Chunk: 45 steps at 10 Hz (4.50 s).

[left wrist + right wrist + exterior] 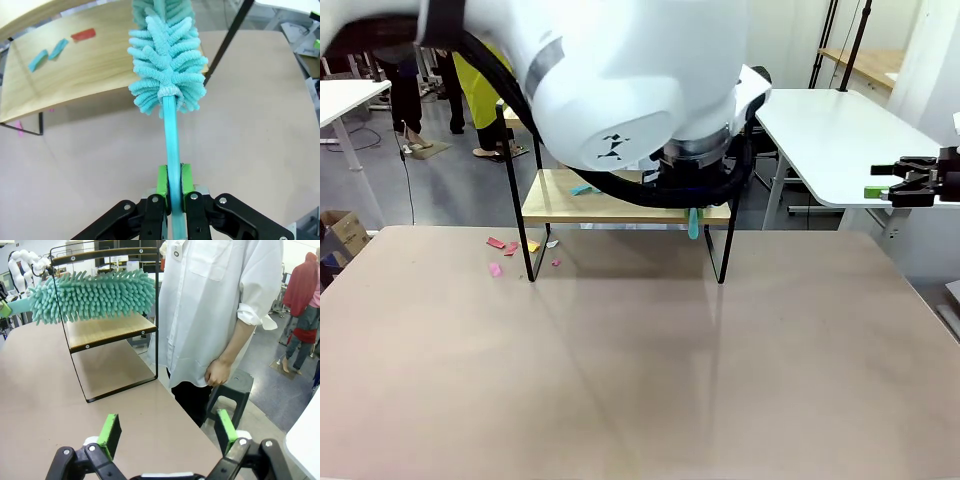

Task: Clean the shelf.
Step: Clean the specific section of the Shelf indicated by the human with the Duster.

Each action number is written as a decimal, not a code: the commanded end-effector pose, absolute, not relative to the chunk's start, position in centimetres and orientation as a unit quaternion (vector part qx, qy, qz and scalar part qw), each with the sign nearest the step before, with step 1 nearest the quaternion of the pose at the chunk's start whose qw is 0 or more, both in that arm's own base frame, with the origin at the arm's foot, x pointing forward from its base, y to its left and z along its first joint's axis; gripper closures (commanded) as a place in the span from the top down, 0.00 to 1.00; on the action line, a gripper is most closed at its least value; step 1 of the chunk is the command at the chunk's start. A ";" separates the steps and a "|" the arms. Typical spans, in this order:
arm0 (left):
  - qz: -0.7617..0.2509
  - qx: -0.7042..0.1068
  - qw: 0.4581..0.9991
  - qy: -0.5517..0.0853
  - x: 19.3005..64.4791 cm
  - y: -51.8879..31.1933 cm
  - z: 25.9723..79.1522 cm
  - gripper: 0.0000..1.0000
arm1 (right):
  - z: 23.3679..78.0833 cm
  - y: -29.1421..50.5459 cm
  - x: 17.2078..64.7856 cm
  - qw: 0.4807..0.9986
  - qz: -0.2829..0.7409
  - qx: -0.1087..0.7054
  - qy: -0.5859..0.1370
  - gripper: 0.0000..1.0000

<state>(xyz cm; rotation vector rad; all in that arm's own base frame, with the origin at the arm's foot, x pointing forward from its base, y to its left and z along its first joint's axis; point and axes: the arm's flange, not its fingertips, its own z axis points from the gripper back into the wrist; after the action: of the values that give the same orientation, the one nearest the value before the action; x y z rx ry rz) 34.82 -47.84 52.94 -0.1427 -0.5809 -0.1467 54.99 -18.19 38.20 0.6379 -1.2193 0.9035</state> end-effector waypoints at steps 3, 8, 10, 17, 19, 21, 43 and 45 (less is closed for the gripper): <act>-0.043 -0.066 0.953 -0.294 35.3 -51.0 51.4 0.13 | 38.6 -18.1 55.1 0.683 0.403 0.282 -0.540 1.00; -0.022 -0.056 0.964 -0.261 35.6 -52.2 48.5 0.13 | 38.6 -18.1 55.1 0.683 0.403 0.282 -0.540 1.00; -0.047 -0.056 0.962 -0.264 35.2 -51.8 48.5 0.13 | 38.6 -18.1 55.1 0.683 0.403 0.282 -0.540 1.00; -0.019 -0.039 0.969 -0.245 35.8 -46.4 47.6 0.13 | 38.6 -18.1 55.1 0.683 0.403 0.282 -0.540 1.00; -0.011 -0.023 0.971 -0.239 35.8 -44.0 47.3 0.13 | 38.6 -18.1 55.1 0.683 0.403 0.282 -0.540 1.00; 0.001 0.000 0.971 -0.240 35.6 -41.2 47.6 0.13 | 38.6 -18.1 55.1 0.683 0.403 0.282 -0.540 1.00; -0.041 0.022 0.957 -0.285 33.1 -26.0 51.9 0.13 | 38.6 -18.1 55.1 0.683 0.403 0.282 -0.540 1.00; -0.129 -0.044 0.944 -0.299 32.3 -24.5 51.9 0.13 | 38.6 -18.1 55.1 0.683 0.403 0.282 -0.540 1.00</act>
<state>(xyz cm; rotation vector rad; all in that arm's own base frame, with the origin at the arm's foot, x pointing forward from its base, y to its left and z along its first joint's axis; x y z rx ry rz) 33.25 -26.75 52.32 -0.0029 -0.6256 -0.1488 54.99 -18.18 38.20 0.6381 -1.2193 0.9036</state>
